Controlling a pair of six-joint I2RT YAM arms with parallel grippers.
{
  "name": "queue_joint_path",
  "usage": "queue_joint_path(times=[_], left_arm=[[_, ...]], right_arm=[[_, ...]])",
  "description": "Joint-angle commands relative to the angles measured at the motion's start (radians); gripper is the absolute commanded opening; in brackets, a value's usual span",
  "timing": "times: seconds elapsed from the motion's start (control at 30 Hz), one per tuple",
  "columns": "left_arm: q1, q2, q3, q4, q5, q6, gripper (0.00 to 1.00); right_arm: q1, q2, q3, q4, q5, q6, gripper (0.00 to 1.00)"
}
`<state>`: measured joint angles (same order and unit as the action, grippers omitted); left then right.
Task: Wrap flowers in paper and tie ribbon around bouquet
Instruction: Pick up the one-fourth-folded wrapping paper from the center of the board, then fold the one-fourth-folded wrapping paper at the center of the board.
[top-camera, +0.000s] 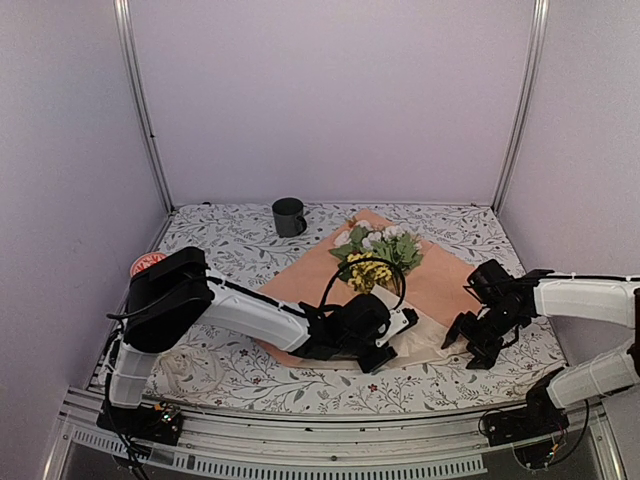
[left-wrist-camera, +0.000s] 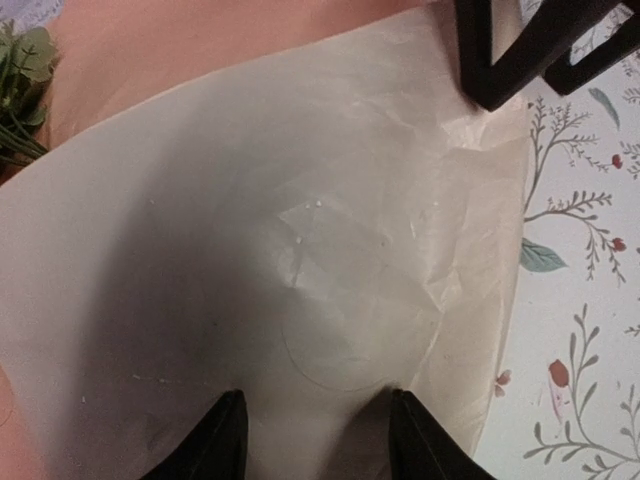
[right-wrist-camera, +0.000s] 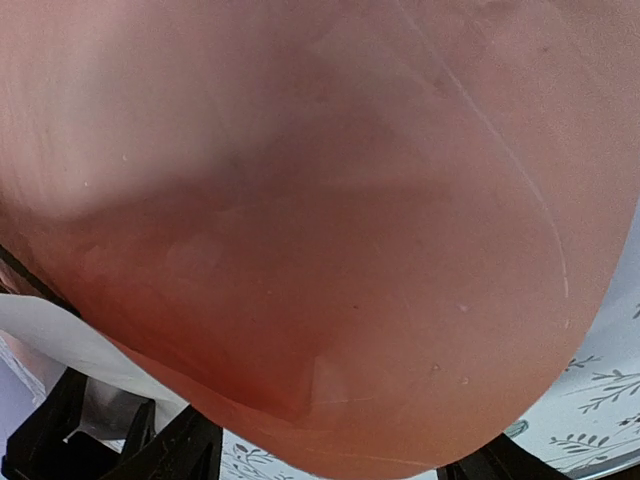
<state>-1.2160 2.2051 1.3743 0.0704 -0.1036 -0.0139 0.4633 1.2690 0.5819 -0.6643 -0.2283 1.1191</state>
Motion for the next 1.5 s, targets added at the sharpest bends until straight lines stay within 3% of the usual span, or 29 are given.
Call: queue_joint_path(times=[0.0,0.27,0.37,0.47,0.7,1.0,1.1,1.3,1.47], left_arm=[[0.006,-0.008,-0.005,-0.044,0.028,0.017,0.49],[0.009,-0.002,0.048,-0.078,0.002,0.040,0.50],[0.009,0.022,0.140,-0.127,-0.006,0.053,0.50],[0.015,0.069,0.292,-0.215,0.025,0.049,0.54],[0.093,0.195,0.423,-0.267,0.104,-0.077,0.53],[0.131,0.315,0.528,-0.320,0.153,-0.116,0.52],[0.136,0.317,0.517,-0.311,0.151,-0.121,0.51],[0.148,0.323,0.477,-0.259,0.192,-0.135,0.50],[0.170,0.307,0.397,-0.157,0.270,-0.187,0.48]], right_arm=[[-0.018,0.096,-0.032,0.099,0.021,0.057,0.70],[-0.029,0.073,-0.064,0.103,0.089,0.056,0.32],[-0.029,0.048,-0.062,0.110,0.123,0.037,0.09],[-0.029,0.034,-0.054,0.106,0.144,0.020,0.00],[-0.020,-0.025,-0.018,0.069,0.207,-0.031,0.00],[0.077,-0.063,0.070,0.027,0.339,-0.108,0.00],[0.137,-0.055,0.120,-0.016,0.463,-0.145,0.00],[0.370,-0.003,0.233,-0.030,0.680,-0.267,0.00],[0.537,0.073,0.280,0.112,0.749,-0.450,0.00]])
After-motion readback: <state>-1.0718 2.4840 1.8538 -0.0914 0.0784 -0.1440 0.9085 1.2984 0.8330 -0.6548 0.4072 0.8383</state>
